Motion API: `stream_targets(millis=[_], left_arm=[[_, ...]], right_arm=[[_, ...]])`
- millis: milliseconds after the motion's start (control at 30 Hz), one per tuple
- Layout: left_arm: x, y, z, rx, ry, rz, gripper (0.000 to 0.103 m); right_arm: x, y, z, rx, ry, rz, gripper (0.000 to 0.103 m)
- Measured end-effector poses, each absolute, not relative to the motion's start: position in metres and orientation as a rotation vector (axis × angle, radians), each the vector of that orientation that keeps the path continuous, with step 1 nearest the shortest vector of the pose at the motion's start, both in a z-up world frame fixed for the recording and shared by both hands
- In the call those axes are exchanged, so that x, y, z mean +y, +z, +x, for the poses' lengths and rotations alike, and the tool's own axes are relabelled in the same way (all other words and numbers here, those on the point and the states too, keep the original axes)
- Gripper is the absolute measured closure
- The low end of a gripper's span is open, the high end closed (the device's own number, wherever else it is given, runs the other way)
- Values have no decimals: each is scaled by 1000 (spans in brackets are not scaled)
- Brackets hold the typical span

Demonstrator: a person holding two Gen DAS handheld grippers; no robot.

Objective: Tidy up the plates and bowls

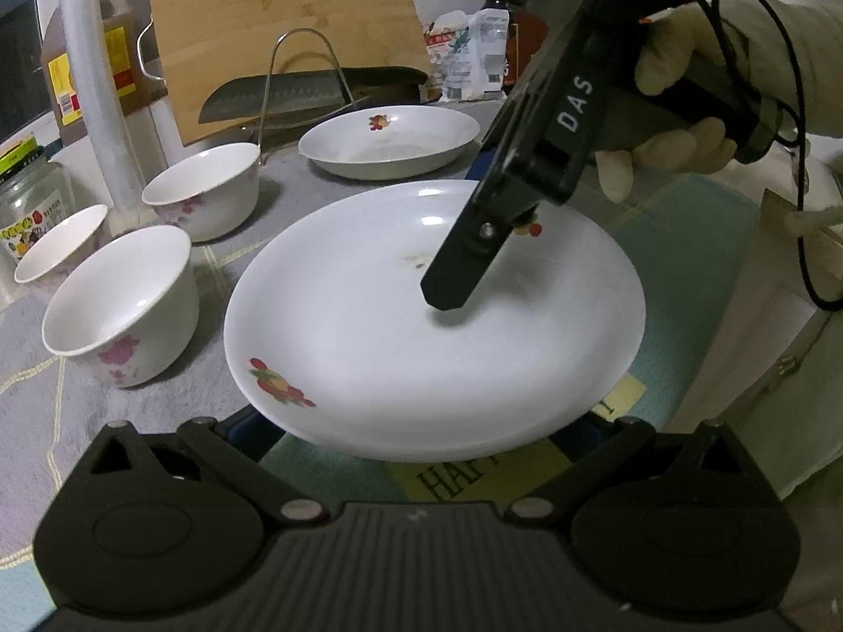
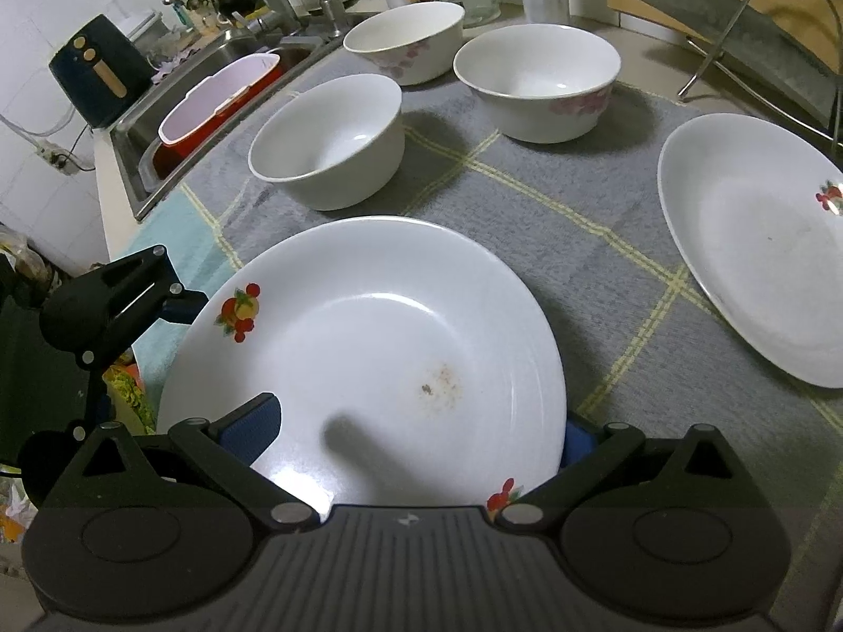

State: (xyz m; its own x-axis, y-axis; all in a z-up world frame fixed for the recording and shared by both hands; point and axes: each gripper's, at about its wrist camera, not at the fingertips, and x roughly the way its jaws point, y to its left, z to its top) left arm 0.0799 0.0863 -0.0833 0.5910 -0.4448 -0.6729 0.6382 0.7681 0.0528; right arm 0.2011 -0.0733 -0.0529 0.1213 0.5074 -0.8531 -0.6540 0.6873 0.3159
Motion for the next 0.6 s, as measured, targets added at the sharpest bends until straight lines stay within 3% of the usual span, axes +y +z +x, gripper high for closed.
stream_targets(millis=[600], left_arm=[[53, -75, 83, 664, -660, 325, 1]], right_arm=[[-119, -35, 195, 1128, 844, -134, 0]])
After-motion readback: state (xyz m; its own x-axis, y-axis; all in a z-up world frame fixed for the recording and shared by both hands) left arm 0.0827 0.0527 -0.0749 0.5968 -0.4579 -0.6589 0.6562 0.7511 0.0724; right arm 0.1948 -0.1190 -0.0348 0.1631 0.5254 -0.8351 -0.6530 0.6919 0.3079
